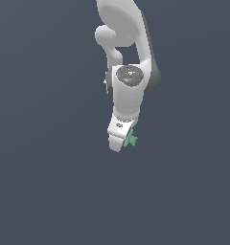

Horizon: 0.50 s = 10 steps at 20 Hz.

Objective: Pick up the object and move it to a goal position.

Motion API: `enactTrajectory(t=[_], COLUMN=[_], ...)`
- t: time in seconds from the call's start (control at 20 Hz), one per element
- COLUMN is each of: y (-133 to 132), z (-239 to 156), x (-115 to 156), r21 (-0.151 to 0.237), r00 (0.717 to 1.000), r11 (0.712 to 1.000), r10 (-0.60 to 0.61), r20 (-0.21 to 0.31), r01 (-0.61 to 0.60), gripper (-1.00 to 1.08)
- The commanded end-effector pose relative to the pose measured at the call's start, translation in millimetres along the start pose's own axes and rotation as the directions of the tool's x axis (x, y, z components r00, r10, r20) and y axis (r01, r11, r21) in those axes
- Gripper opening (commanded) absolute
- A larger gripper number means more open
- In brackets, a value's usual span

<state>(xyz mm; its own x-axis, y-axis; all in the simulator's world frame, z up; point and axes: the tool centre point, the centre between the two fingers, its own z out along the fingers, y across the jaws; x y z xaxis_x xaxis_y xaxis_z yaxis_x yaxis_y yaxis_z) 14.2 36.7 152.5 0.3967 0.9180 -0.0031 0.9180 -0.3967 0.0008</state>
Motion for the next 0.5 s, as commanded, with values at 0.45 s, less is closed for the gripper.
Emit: enactTrajectory(t=[0.45], y=[-51.6], z=[-125.6], x=[14.3], r21=[0.0], r00=[1.0], r11=[1.0], r10=[-0.001], r20=[0.0], r01=[0.001], gripper=[-1.0])
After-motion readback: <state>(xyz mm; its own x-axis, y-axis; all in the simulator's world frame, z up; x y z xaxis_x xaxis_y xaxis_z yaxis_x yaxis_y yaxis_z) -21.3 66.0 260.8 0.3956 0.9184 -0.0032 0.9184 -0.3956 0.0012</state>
